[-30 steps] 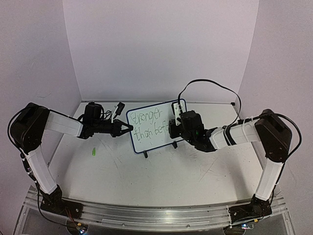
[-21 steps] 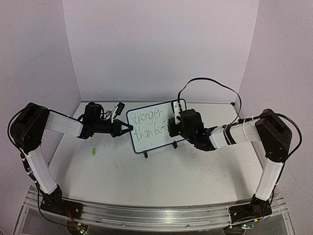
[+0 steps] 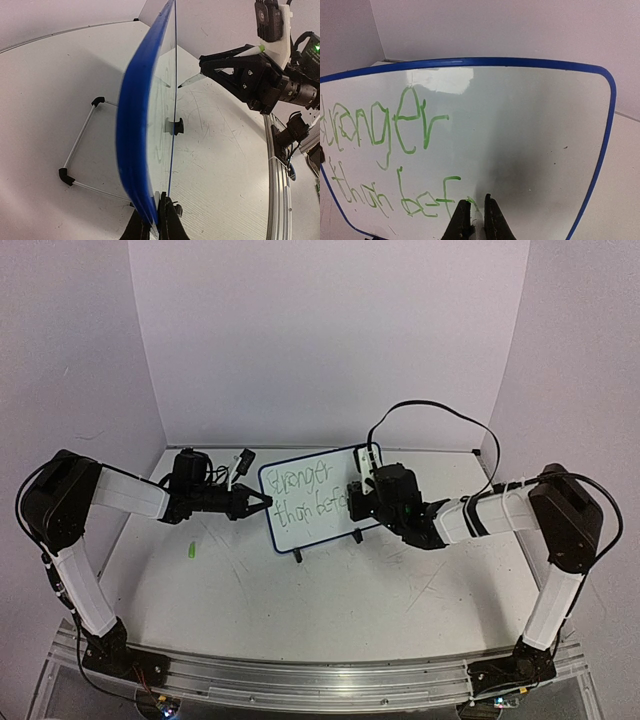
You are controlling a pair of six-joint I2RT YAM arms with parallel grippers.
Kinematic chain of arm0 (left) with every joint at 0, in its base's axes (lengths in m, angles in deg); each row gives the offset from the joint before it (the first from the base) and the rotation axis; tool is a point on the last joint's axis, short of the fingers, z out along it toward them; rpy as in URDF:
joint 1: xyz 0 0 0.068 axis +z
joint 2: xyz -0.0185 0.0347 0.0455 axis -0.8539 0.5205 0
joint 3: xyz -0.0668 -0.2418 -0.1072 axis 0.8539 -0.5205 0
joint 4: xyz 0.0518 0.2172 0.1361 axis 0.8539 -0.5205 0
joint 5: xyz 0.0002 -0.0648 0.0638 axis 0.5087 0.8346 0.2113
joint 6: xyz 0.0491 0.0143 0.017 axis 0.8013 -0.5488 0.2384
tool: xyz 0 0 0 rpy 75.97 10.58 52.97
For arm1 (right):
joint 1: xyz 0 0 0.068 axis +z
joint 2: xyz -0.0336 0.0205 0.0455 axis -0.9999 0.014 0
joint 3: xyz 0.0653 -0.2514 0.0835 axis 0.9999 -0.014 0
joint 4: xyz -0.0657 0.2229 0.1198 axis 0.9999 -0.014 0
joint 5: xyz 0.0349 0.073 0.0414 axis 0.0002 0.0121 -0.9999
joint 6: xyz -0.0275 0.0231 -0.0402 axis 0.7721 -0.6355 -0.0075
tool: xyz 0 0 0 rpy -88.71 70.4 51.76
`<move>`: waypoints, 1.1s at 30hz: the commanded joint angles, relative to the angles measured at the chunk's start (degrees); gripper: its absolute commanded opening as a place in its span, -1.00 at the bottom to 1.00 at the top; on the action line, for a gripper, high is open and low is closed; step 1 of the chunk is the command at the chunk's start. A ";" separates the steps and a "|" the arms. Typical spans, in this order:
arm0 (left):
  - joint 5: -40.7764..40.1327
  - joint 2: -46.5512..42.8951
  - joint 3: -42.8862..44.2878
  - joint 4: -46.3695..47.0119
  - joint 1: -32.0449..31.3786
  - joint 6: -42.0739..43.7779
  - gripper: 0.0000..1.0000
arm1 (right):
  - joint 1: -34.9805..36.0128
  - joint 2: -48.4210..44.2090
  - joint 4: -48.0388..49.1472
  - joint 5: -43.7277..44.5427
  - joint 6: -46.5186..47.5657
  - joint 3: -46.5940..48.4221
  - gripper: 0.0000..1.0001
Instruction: Write a sentence on the whiteboard
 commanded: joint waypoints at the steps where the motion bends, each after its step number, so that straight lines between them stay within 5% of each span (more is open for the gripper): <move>1: -8.26 0.60 0.49 -3.82 0.68 6.75 -1.00 | -1.67 -3.10 1.02 -0.63 -0.21 -0.52 -1.00; 33: -8.29 0.65 0.56 -3.82 0.60 6.75 -1.00 | -1.72 1.09 -0.46 1.03 -0.54 2.74 -1.00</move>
